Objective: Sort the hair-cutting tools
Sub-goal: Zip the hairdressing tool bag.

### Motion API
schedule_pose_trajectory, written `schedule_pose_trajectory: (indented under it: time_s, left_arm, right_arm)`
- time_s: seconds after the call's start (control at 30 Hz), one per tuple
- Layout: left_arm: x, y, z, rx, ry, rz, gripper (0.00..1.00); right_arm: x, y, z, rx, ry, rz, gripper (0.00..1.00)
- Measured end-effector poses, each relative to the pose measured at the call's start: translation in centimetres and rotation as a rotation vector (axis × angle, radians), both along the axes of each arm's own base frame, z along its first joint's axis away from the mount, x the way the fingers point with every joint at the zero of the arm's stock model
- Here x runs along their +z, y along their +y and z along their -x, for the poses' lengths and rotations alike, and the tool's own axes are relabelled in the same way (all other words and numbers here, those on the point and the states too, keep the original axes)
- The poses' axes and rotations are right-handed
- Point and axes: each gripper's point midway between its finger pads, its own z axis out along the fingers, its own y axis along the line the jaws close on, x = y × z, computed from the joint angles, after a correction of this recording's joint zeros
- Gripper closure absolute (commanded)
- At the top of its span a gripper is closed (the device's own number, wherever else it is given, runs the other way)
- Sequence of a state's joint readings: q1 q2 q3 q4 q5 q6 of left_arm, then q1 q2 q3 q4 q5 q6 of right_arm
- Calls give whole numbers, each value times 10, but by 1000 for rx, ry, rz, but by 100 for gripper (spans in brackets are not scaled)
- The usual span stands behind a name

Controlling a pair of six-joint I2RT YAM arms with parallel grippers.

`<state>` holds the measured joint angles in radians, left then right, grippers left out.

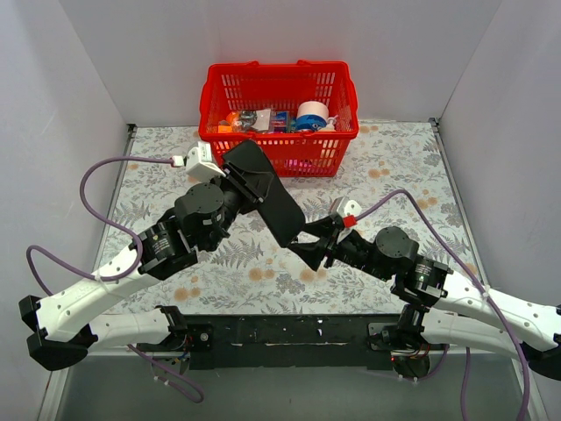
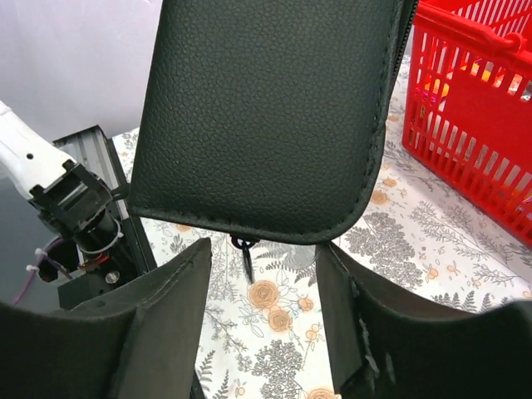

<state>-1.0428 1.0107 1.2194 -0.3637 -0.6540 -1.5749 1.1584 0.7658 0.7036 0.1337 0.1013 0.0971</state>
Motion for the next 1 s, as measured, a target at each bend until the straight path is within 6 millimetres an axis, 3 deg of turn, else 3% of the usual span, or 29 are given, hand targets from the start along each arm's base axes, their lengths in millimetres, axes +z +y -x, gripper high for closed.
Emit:
schedule_pose_trajectory:
  time_s: [0.13, 0.17, 0.23, 0.7, 1.0]
  left_arm:
    - [-1, 0, 0, 0, 2, 2, 100]
    - [-1, 0, 0, 0, 2, 2, 100]
    - [0, 0, 0, 1, 2, 2, 100]
    - [4, -1, 8, -47, 0, 10, 100]
    - [22, -12, 34, -229, -1, -66, 100]
  right_arm:
    - [1, 1, -1, 0, -5, -5, 67]
    - [2, 2, -1, 0, -4, -8, 81]
    - [2, 2, -1, 3, -6, -7, 98]
    - [3, -2, 4, 15, -3, -7, 99]
    - [2, -16, 9, 15, -27, 44, 99]
